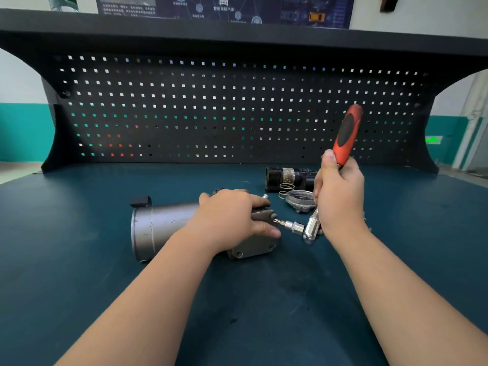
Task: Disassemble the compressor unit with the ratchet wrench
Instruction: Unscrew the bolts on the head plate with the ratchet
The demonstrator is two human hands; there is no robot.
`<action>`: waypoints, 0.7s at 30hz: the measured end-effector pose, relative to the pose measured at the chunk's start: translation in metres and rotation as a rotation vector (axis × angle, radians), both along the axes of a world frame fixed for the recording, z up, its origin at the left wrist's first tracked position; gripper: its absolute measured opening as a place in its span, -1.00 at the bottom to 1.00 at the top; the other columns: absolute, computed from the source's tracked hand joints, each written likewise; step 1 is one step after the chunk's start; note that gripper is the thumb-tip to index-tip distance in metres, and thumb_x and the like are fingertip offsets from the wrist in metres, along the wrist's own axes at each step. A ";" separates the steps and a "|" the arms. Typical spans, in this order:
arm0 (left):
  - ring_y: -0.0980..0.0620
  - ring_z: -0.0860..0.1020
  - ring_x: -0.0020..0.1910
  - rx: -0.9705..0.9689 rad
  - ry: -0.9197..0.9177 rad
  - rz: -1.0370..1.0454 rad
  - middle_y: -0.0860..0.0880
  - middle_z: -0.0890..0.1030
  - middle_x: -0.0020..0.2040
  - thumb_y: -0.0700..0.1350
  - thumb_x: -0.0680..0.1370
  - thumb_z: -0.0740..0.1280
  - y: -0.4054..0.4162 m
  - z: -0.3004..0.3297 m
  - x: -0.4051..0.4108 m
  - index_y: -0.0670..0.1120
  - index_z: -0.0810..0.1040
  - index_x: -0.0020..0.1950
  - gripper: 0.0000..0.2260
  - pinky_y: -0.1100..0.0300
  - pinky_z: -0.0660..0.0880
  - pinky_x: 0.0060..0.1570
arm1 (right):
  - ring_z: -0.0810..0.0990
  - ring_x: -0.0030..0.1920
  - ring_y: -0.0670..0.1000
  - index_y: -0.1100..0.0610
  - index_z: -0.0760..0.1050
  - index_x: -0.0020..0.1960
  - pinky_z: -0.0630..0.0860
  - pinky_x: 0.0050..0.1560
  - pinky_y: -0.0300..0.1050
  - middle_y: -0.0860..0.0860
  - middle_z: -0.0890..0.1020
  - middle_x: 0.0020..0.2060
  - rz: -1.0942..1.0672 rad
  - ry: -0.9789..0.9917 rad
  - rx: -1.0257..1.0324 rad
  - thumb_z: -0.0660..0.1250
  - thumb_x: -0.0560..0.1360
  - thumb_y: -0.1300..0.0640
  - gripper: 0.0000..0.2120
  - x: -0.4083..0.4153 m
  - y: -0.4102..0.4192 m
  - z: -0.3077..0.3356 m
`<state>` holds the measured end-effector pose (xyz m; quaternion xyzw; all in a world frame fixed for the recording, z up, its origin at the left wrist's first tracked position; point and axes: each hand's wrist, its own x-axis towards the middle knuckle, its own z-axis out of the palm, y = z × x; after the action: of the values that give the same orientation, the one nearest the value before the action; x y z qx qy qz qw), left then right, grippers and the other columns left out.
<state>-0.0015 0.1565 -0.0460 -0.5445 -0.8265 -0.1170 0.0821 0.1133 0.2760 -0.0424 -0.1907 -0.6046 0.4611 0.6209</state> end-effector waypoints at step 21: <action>0.00 0.38 0.24 0.040 0.043 -0.042 0.30 0.38 0.30 0.25 0.58 0.02 0.002 -0.007 -0.002 0.33 0.33 0.27 -0.71 -0.04 0.24 0.14 | 0.44 -0.38 -0.15 0.11 0.31 -0.07 0.27 -0.42 -0.29 -0.10 0.43 -0.37 -0.421 -0.020 -0.069 0.10 0.63 -0.04 -0.77 -0.004 -0.015 -0.005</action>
<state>-0.0034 0.1584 -0.0527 -0.5625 -0.8103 -0.1237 0.1080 0.1092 0.2606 -0.0477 -0.3387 -0.5413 0.3398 0.6906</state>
